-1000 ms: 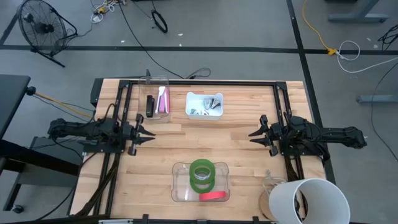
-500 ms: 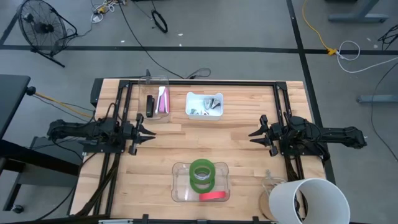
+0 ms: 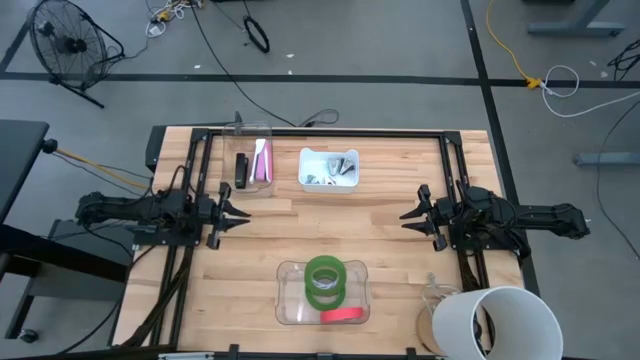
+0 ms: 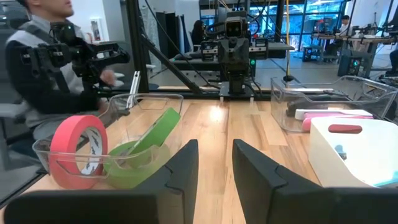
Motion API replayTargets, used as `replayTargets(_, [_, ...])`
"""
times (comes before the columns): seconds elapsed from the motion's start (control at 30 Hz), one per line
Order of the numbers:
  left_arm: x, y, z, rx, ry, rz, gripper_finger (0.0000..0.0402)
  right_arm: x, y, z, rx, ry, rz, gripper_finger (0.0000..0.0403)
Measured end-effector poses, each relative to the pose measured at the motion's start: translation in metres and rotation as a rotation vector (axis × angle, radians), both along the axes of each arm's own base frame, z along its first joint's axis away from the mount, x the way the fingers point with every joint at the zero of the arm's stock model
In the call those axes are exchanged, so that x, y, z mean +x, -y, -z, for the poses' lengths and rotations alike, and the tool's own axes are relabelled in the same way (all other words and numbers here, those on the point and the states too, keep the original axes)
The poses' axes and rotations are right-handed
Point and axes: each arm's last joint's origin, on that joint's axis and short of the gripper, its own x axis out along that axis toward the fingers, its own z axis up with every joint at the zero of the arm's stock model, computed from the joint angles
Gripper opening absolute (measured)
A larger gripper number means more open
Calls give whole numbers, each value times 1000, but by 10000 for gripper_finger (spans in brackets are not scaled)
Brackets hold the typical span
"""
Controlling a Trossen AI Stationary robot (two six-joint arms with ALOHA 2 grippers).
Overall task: Pick and place Stapler, Stapler remover, tape
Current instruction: Return to Home Position
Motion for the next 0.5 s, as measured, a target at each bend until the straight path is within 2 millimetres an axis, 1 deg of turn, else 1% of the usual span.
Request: replayTargets(0.5, [0,0,-1,4,7,-3,60,0,0,0,0,0,0,100])
